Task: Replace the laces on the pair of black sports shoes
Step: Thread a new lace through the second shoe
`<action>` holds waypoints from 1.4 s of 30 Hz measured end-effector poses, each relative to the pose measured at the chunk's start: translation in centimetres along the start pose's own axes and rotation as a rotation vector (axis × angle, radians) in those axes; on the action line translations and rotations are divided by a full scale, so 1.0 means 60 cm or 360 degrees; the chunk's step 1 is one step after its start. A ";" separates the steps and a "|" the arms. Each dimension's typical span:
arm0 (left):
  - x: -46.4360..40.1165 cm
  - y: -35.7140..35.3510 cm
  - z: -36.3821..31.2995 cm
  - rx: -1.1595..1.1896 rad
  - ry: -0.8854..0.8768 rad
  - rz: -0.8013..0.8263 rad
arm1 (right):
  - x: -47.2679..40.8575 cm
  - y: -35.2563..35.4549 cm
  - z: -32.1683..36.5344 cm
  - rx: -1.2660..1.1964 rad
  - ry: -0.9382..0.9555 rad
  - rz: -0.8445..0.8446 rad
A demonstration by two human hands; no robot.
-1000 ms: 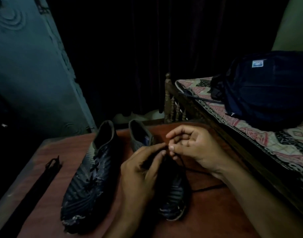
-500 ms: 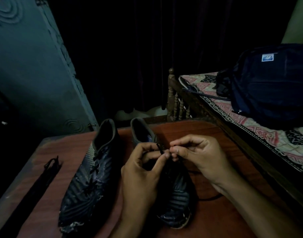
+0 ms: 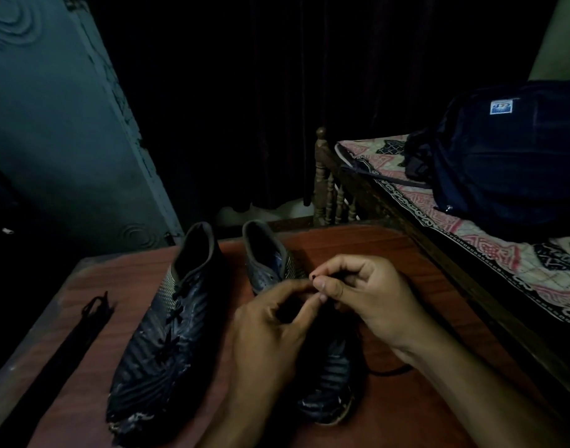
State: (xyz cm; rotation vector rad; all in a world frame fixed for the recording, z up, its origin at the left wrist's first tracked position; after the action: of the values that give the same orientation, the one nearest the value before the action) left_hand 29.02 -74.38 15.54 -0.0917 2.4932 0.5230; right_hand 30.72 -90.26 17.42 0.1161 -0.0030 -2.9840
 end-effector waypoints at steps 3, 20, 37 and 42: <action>0.001 -0.007 0.000 -0.0090 -0.0080 0.0087 | 0.000 -0.001 0.001 -0.0040 0.0033 -0.0008; 0.002 0.000 -0.033 0.0802 0.0388 0.0187 | -0.063 0.133 -0.053 -0.0401 -0.0005 -0.0959; -0.152 0.025 -0.184 -0.0151 -0.0184 0.0821 | -0.070 0.134 -0.059 -0.0172 0.0047 -0.0852; -0.165 0.026 -0.212 -0.0441 -0.0325 0.0803 | -0.060 0.117 -0.039 -0.0607 0.0028 -0.0611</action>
State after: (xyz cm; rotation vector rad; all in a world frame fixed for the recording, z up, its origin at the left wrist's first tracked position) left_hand 30.13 -78.34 31.19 0.4719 2.2210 1.0279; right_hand 35.53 -96.61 15.45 0.1066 0.6569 -3.2892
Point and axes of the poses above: each hand's wrist, its own x-axis away from the middle knuckle, its own y-axis out of the back of the hand, z = x × y, the point moved 2 cm from there along -x, towards the middle knuckle, and after that the axes turned 6 degrees about -y, right-handed, at the moved point
